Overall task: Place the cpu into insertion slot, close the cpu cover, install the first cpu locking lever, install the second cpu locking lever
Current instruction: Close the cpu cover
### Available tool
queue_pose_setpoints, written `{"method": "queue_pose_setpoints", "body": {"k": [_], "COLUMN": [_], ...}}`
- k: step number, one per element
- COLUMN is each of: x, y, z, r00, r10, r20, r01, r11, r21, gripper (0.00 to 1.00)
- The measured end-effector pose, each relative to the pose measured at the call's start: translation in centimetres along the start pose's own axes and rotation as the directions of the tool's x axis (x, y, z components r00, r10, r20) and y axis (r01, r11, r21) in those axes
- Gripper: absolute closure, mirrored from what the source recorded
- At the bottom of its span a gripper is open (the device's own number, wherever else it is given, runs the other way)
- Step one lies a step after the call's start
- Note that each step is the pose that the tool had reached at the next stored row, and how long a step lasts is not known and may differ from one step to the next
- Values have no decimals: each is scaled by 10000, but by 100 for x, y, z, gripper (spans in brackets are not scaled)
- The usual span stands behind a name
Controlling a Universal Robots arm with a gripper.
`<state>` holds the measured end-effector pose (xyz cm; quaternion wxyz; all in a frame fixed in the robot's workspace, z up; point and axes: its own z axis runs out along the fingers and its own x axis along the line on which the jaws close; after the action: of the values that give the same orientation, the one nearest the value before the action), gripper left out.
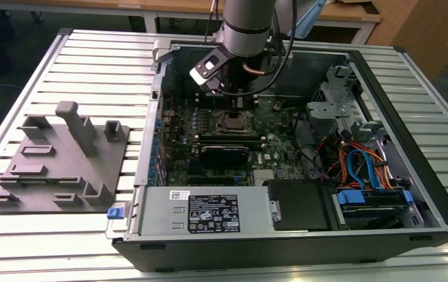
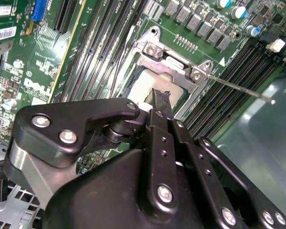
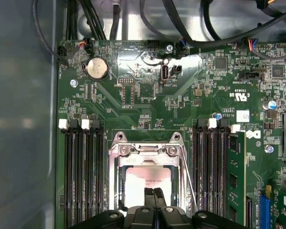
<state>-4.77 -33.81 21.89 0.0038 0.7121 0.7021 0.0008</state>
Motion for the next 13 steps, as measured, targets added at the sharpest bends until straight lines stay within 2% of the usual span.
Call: {"method": "queue_pose_setpoints", "body": {"k": [5, 13], "x": [-1, -2], "y": [-53, -191], "z": [22, 61], "r00": [10000, 9999], "r10": [-30, -114], "r20": [1, -2], "r01": [30, 114], "r11": [10000, 9999], "r21": [0, -1], "gripper": [90, 90]}}
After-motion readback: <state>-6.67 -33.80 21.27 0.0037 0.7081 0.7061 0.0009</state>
